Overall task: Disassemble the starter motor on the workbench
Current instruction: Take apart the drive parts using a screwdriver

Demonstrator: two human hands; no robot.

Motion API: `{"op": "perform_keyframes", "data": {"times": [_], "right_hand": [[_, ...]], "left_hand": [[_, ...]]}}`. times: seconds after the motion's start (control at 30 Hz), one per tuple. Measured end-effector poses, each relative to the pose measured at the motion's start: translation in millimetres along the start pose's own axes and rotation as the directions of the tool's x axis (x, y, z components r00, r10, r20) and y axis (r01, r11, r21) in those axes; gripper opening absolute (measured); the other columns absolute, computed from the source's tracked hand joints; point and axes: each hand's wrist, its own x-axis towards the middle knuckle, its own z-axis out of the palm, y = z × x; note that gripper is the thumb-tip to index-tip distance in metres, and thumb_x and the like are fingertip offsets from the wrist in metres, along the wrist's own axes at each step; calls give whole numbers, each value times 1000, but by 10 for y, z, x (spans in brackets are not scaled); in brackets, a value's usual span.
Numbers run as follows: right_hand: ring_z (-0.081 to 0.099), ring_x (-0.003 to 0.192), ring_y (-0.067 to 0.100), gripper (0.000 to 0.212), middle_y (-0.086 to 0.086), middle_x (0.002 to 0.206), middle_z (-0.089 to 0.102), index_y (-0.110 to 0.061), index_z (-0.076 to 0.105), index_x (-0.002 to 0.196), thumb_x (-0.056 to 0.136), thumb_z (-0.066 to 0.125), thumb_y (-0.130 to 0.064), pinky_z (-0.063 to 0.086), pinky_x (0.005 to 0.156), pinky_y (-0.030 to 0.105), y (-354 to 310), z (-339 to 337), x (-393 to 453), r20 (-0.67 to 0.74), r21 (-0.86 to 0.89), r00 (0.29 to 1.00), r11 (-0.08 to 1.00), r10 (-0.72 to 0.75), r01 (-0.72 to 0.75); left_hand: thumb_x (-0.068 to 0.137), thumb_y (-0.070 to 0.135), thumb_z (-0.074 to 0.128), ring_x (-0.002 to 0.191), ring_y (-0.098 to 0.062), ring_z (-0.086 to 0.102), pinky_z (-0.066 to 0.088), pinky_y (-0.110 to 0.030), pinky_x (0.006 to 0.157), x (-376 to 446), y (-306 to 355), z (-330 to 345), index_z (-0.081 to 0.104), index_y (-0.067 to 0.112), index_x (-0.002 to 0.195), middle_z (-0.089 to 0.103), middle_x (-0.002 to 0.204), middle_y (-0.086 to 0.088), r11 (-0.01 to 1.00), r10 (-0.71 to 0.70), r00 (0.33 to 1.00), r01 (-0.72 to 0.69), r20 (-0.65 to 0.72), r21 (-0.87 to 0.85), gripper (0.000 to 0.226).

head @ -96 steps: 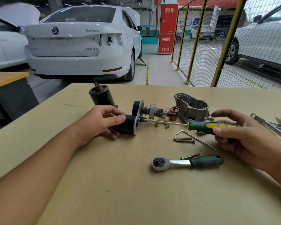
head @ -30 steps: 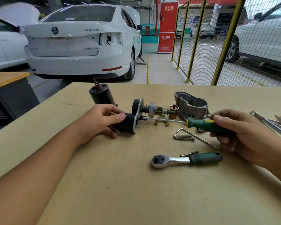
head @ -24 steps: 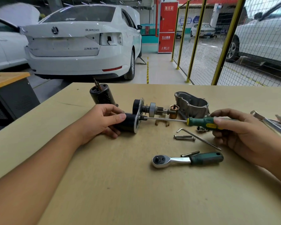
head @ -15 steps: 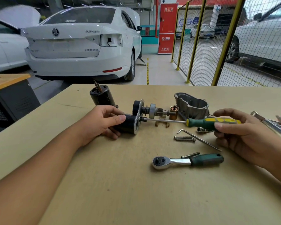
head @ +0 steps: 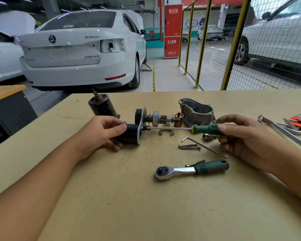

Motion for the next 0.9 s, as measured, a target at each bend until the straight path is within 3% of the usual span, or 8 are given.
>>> {"op": "perform_keyframes", "data": {"times": [0.13, 0.23, 0.37, 0.57, 0.7, 0.77, 0.83, 0.9], "right_hand": [[50, 50, 17, 38, 21, 84, 67, -8, 67, 103, 79, 71, -37, 41, 37, 25, -25, 19, -18, -36, -98, 999, 994, 34, -37], [51, 52, 18, 26, 17, 82, 68, -14, 71, 94, 70, 78, -21, 43, 40, 26, -14, -33, -6, -11, -51, 1000, 999, 15, -16], [56, 60, 19, 42, 14, 85, 69, -18, 75, 93, 54, 85, -7, 51, 48, 29, 23, -64, 18, -13, 10, 1000, 1000, -11, 11], [51, 48, 18, 35, 22, 84, 71, -12, 70, 101, 84, 70, -42, 39, 36, 24, -26, -4, -15, -73, -137, 995, 987, 71, -80], [52, 52, 18, 20, 18, 83, 69, -14, 74, 87, 69, 79, -21, 44, 40, 26, -28, -23, -17, -20, -76, 999, 997, 32, -33], [54, 58, 19, 30, 15, 84, 69, -15, 74, 88, 60, 81, -8, 49, 46, 28, -9, -39, -10, -14, -5, 1000, 1000, 14, -14], [53, 58, 18, 39, 14, 85, 67, -13, 72, 95, 58, 83, -9, 49, 47, 27, -1, -32, -10, 3, -8, 1000, 1000, 15, -15], [51, 54, 16, 38, 18, 87, 68, -9, 68, 103, 69, 80, -24, 44, 41, 24, -13, 1, -17, 8, -61, 998, 997, 56, -56]], "left_hand": [[102, 14, 58, 64, -32, 71, 60, -30, 53, 8, -9, -9, 77, 9, 107, 76, 90, -19, 999, -33, 999, 32, -20, -30, 20], [104, 4, 53, 62, -31, 71, 60, -30, 51, 16, -8, 18, 75, 8, 108, 76, 85, -15, 999, -36, 998, 36, -54, 5, 23], [103, 4, 56, 62, -31, 72, 59, -29, 49, 25, 7, 44, 75, 10, 107, 76, 83, -14, 998, -53, 993, 54, -102, 8, 20], [101, 7, 61, 61, -29, 72, 59, -28, 48, 21, 16, 39, 73, 4, 105, 73, 88, -18, 996, -93, 987, 92, -131, -15, 13], [101, 9, 61, 59, -27, 70, 59, -28, 48, 34, 12, 43, 73, 1, 104, 73, 84, -18, 995, -101, 987, 101, -129, -6, 14], [102, 10, 60, 59, -25, 70, 58, -27, 48, 38, 10, 40, 72, 0, 106, 72, 87, -21, 995, -100, 987, 102, -125, 8, 16], [103, 10, 60, 59, -25, 69, 58, -26, 48, 39, 10, 40, 71, -2, 108, 70, 91, -23, 995, -100, 987, 103, -123, 15, 17], [103, 10, 59, 59, -24, 69, 58, -26, 48, 38, 12, 40, 70, -2, 109, 69, 92, -23, 995, -99, 988, 102, -122, 18, 17]]}}
